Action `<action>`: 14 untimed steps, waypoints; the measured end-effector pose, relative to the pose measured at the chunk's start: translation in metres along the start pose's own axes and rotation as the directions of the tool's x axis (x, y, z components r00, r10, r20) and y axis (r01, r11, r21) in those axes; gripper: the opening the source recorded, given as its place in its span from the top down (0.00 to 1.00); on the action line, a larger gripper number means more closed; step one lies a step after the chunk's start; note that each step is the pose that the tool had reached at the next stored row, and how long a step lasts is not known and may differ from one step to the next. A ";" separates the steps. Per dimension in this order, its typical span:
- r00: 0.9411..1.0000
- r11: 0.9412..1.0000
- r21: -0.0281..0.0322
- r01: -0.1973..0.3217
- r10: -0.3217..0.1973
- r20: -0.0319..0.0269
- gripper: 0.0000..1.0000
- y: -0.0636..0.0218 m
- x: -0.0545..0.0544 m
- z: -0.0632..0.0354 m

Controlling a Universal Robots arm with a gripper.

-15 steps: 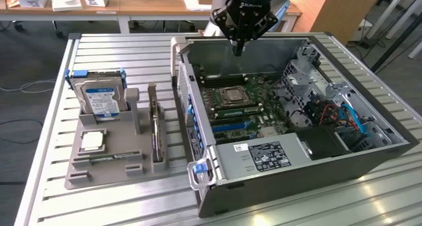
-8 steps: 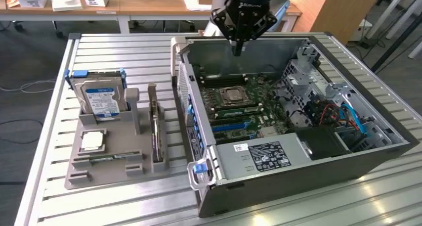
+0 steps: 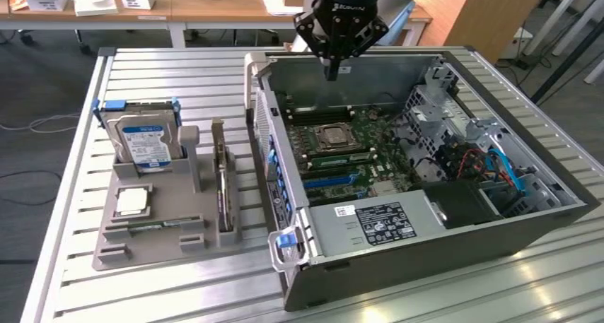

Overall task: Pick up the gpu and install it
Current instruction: 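Reach for the gpu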

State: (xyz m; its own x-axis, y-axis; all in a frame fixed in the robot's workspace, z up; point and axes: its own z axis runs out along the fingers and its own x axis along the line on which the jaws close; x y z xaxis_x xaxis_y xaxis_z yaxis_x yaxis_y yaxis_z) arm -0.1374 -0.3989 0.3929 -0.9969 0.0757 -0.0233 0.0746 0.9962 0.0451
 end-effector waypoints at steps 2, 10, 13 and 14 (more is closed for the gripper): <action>1.000 1.000 0.000 0.000 0.000 0.000 0.89 -0.0003 0.005 -0.0001; 1.000 1.000 0.000 -0.001 0.001 0.000 0.89 -0.0016 0.022 0.0000; 1.000 1.000 0.000 -0.002 0.002 0.000 0.89 -0.0022 0.029 0.0001; 1.000 1.000 0.000 -0.002 0.002 0.000 0.89 -0.0024 0.031 0.0001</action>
State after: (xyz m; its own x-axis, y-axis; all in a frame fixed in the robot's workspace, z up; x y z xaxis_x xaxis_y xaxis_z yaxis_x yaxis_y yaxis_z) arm -0.1686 -0.3988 0.3920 -0.9967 0.0776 -0.0233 0.0765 0.9960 0.0450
